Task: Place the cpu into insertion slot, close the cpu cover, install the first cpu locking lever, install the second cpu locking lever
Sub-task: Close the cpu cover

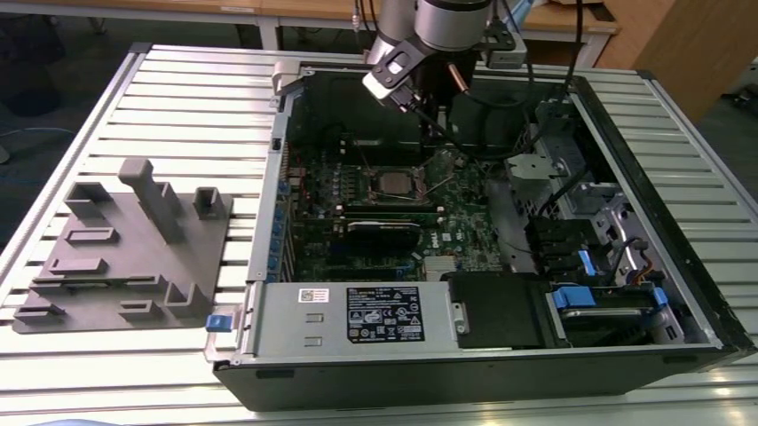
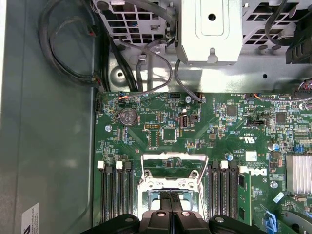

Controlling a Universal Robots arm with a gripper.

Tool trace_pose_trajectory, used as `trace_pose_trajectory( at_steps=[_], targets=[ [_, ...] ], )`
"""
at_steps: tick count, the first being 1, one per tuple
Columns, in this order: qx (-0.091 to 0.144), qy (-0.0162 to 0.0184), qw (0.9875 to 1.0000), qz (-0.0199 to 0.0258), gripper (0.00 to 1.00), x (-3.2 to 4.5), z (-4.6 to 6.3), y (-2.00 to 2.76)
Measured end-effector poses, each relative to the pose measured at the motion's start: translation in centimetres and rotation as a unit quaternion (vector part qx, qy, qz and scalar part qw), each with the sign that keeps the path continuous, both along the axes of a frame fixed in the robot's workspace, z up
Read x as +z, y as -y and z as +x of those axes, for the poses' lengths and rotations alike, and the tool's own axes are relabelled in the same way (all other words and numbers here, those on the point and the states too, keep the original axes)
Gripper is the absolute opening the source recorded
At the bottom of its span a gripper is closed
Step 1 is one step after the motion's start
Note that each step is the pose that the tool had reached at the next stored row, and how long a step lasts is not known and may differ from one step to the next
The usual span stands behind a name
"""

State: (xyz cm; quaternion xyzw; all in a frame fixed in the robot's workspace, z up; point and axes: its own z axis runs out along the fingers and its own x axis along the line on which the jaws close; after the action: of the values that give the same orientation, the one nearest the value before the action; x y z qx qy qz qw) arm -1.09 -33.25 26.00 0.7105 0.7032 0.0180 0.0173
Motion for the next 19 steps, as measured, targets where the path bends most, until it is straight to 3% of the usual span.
trace_pose_trajectory(
  at_steps=[10,19],
  targets=[
    [0.0,0.0,1.0,0.0,0.11,0.0,1.0,-0.11],
    [0.0,0.0,1.0,0.0,0.11,0.0,1.2,-0.13]
  ],
)
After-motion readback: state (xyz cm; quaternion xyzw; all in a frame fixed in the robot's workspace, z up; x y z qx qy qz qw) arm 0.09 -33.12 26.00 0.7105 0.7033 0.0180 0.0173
